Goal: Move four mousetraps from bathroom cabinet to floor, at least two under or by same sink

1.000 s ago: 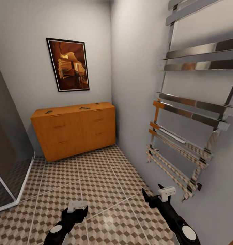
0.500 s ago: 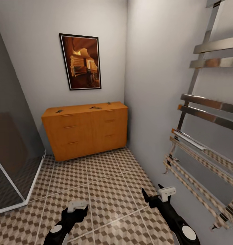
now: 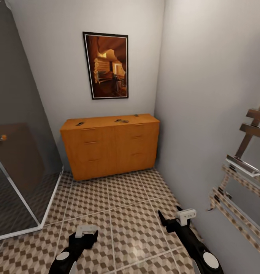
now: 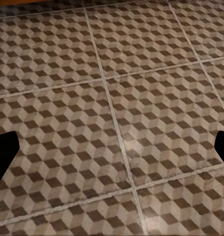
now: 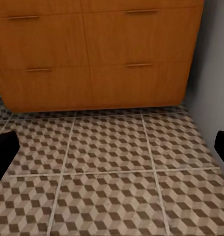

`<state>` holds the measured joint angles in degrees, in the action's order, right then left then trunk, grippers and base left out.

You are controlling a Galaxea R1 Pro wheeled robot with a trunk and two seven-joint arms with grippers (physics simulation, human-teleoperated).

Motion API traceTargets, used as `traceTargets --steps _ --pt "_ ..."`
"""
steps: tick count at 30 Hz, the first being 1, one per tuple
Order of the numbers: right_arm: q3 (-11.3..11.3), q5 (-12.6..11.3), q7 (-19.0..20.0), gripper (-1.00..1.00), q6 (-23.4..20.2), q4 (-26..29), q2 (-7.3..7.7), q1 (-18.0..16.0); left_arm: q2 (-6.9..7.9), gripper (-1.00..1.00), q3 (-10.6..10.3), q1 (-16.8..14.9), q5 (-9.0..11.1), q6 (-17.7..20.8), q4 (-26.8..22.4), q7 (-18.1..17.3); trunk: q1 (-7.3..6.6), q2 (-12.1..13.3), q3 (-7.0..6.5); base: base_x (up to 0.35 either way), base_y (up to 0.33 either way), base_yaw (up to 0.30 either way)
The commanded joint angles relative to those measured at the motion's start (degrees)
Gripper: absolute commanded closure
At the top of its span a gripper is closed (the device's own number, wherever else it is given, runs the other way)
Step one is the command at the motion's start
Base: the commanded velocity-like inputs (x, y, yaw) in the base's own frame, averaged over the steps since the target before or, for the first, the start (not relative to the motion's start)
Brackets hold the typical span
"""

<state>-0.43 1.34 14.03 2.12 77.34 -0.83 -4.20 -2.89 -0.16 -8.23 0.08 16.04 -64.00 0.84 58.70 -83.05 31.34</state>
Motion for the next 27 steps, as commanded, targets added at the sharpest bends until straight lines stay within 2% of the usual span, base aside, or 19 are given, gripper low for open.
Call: traceTargets --steps 1,19,27 --pt "-0.09 0.14 0.21 -1.00 0.16 0.00 -0.03 -0.02 -0.01 -1.00 -0.02 -0.03 0.01 0.31 -0.07 0.09 0.03 -0.03 0.12 0.319 -0.016 0.185" --pt "-0.01 0.07 0.21 -1.00 0.20 0.00 -0.05 -0.02 -0.88 -1.00 -0.10 -0.03 0.01 0.29 1.50 0.38 0.03 -0.03 1.26 0.323 -0.125 0.180" --pt "-0.01 0.07 0.21 -1.00 0.25 0.00 -0.03 -0.02 -0.89 -1.00 -0.06 -0.03 0.01 0.28 1.52 0.39 0.03 -0.03 1.36 0.324 -0.153 0.033"
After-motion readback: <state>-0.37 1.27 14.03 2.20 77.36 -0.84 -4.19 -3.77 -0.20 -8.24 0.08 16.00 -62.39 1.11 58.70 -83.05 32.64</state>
